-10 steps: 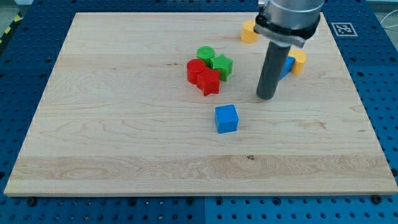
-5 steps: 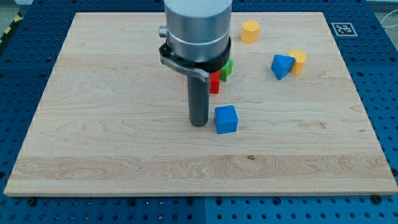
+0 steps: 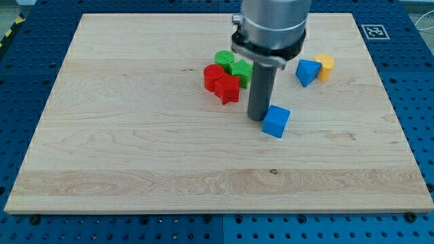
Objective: Slide the blue cube towards the bottom right
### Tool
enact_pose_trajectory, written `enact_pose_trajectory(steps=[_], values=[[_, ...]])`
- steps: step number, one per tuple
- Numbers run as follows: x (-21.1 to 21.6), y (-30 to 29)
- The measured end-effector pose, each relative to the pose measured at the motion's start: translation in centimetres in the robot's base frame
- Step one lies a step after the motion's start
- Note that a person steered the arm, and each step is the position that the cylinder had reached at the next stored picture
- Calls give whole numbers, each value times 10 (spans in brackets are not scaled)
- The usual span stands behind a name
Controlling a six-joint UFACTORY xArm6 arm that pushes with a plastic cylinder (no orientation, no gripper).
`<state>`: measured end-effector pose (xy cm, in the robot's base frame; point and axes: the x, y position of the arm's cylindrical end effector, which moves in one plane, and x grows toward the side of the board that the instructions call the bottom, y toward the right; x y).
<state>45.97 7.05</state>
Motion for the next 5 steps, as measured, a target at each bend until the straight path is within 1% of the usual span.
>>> enact_pose_trajectory(steps=[1,2,3,4,5], values=[[-16,17],[-14,1],[-3,-27],[11,-27],[22,-1]])
